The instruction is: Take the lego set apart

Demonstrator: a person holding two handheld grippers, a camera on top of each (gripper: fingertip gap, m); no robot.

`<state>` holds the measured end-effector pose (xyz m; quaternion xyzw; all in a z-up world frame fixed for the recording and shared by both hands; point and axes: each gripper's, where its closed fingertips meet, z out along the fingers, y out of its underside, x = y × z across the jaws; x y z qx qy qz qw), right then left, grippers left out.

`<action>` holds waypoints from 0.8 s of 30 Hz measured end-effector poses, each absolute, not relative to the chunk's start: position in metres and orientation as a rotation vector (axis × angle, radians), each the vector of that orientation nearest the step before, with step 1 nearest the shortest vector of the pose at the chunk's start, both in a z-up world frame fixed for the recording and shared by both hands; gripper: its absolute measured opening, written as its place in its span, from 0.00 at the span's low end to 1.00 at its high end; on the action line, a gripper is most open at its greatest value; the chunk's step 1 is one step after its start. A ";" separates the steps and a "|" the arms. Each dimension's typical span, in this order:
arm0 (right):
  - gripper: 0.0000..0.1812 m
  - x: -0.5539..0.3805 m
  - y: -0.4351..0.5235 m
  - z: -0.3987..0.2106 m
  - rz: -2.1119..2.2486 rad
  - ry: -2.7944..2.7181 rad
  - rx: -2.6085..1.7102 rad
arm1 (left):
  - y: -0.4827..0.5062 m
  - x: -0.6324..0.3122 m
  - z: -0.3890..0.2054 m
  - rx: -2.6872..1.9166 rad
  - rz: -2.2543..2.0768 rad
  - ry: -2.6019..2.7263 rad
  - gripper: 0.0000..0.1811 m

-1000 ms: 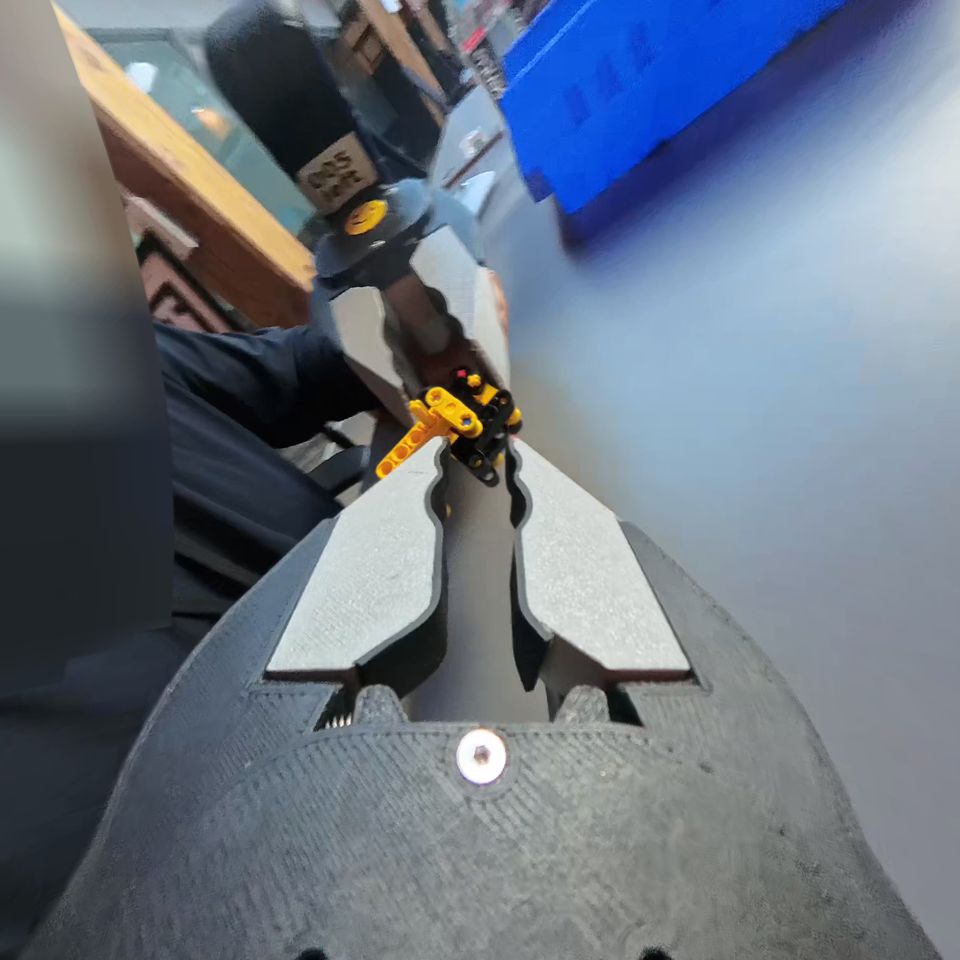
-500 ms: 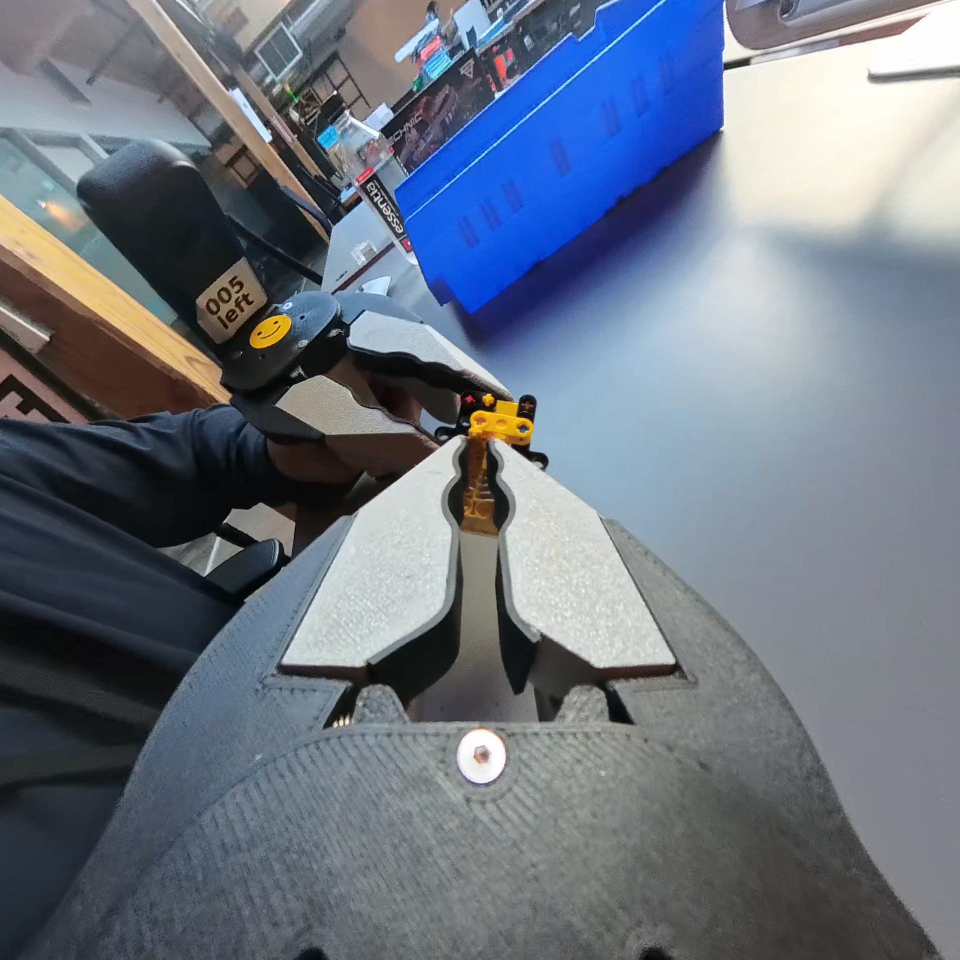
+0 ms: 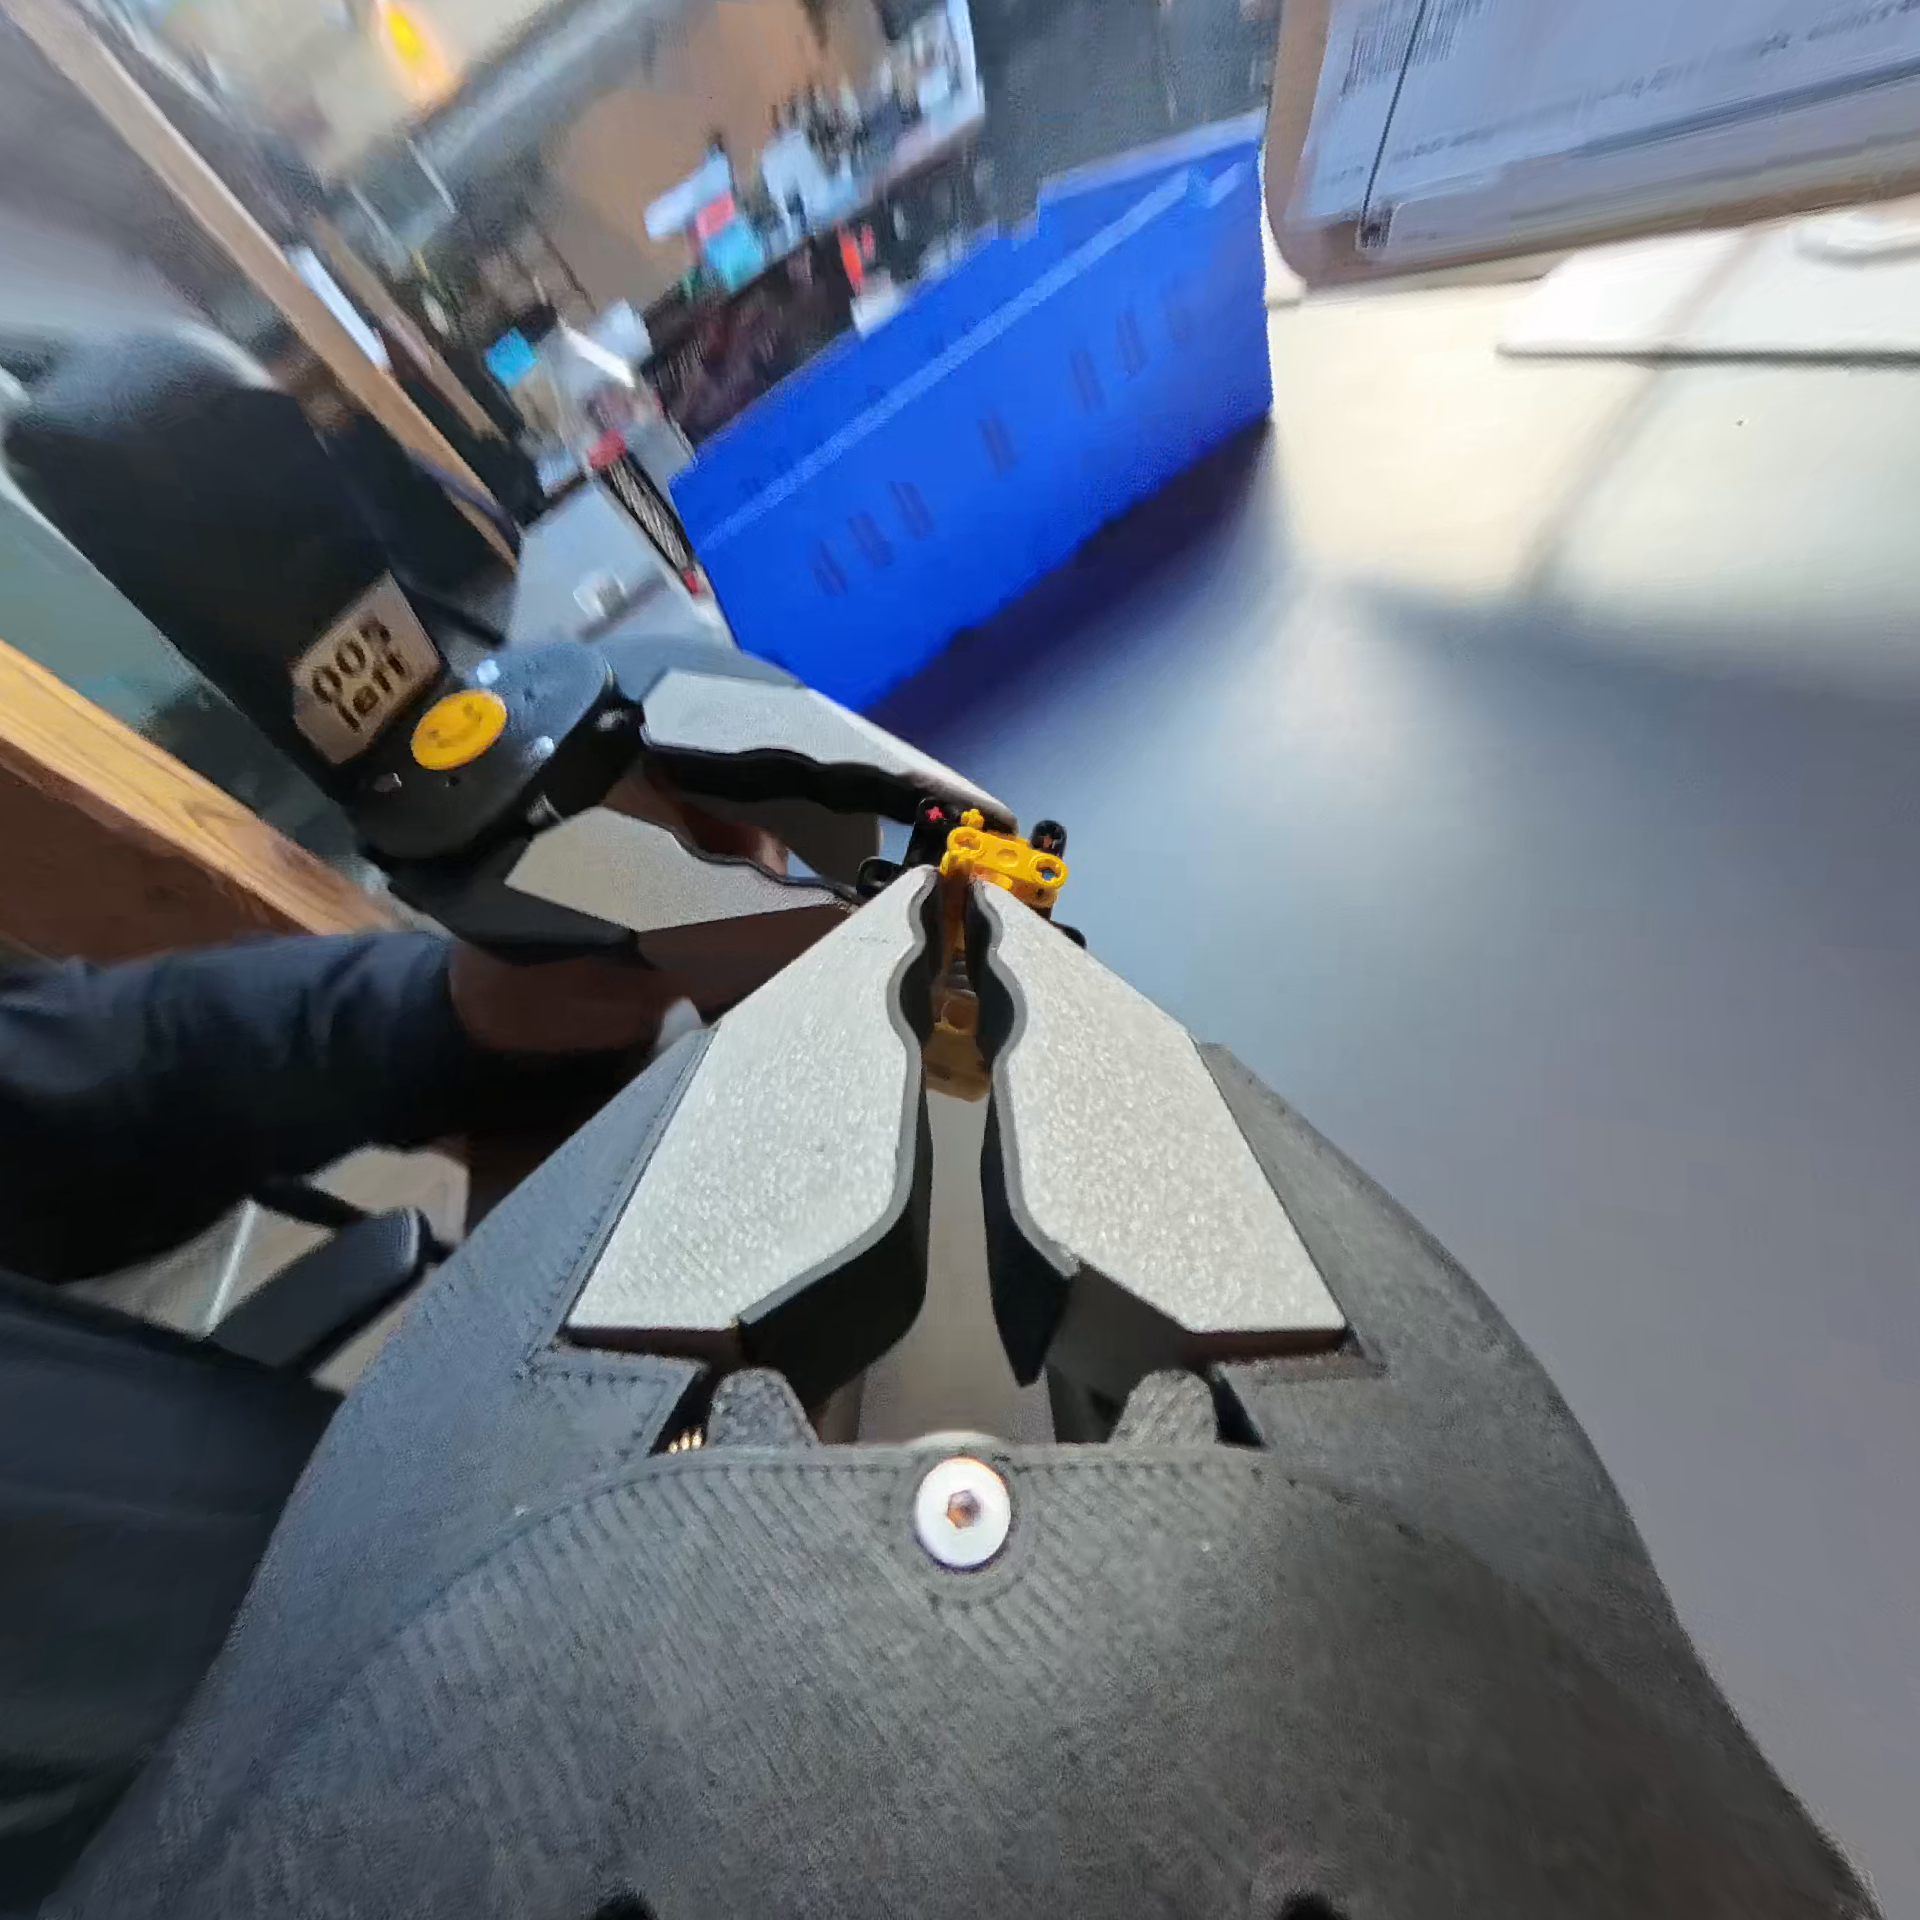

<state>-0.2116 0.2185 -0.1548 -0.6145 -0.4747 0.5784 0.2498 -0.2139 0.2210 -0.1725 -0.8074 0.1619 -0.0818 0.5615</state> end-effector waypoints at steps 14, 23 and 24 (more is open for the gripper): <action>0.00 -0.188 0.308 -0.085 1.626 -0.513 -1.529 | 0.235 -0.214 -0.154 -1.797 -0.428 0.085 0.16; 0.08 -0.188 0.274 -0.102 1.859 -0.939 -1.567 | 0.234 -0.236 -0.150 -1.768 -0.193 0.140 0.16; 0.09 -0.198 0.264 -0.111 1.845 -0.987 -1.621 | 0.235 -0.238 -0.147 -1.754 -0.156 0.144 0.16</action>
